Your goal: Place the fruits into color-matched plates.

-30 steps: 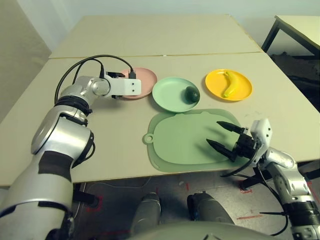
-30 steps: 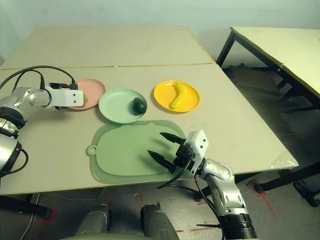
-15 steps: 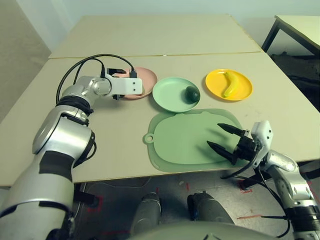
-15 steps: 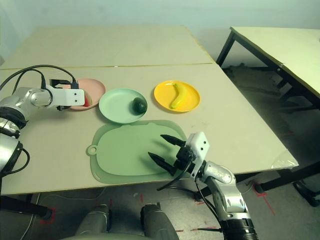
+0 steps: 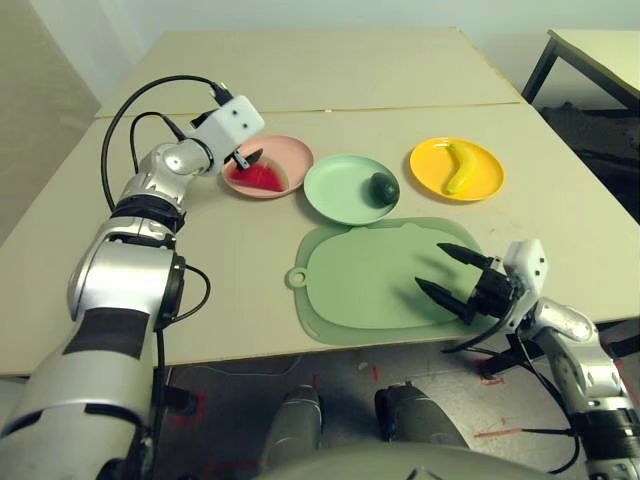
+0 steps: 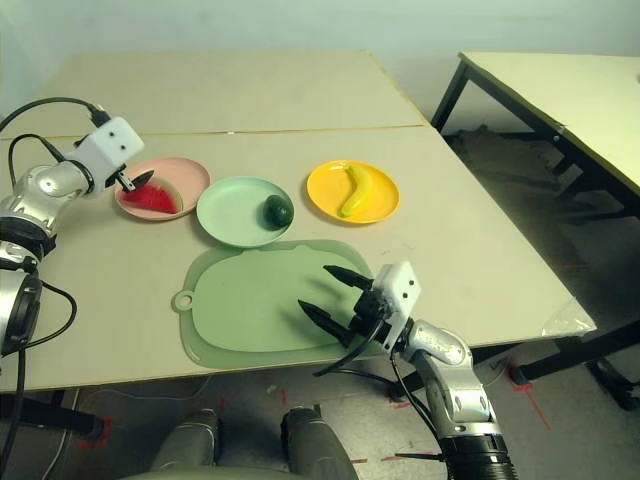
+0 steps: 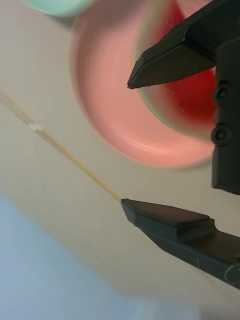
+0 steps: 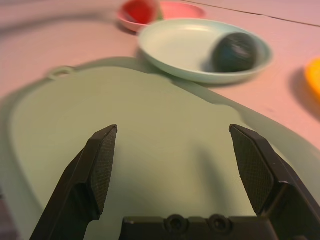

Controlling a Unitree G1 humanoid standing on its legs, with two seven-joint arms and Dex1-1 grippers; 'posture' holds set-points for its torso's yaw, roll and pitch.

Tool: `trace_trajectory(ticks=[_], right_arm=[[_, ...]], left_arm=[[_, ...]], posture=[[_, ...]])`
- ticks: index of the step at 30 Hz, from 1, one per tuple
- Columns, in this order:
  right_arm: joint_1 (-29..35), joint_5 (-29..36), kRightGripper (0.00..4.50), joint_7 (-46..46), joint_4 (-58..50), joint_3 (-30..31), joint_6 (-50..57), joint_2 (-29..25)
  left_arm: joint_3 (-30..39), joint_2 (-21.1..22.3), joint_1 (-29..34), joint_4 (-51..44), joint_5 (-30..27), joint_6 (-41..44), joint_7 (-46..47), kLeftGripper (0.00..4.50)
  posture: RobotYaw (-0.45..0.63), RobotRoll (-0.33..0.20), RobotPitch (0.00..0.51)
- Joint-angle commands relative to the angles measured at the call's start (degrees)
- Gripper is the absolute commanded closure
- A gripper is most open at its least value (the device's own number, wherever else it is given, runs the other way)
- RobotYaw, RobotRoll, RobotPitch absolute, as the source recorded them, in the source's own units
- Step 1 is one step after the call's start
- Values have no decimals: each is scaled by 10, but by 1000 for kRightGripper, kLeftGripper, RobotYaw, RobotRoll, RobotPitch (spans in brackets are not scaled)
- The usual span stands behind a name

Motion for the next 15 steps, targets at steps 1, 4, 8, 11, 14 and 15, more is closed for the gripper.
trace_trajectory(ticks=[1,4,8,11,14,15], right_arm=[[-1,-14,0,-23,39,-35,-46,-6],[-9,-16,0,-60,68,-65,-79,5],[-14,-23,0,-138,105,-109,-112,31],[-10,-32,0,-198,130,-143,-122,40],[8,-34,0,-191,141,-150,-150,29],[16,-31,0,-185,140,-150,-153,26]], left_arm=[[87,-5,139,-209,-132,114,-40,48],[152,-39,327,-464,-238,242,-16,48],[207,-120,499,-681,-346,376,64,48],[205,-171,572,-765,-360,392,106,48],[181,-199,611,-794,-334,379,129,48],[170,-202,621,-796,-320,374,132,48]], posture=[[22,0,112],[58,0,119],[98,0,123],[104,0,126],[99,0,126],[96,0,127]])
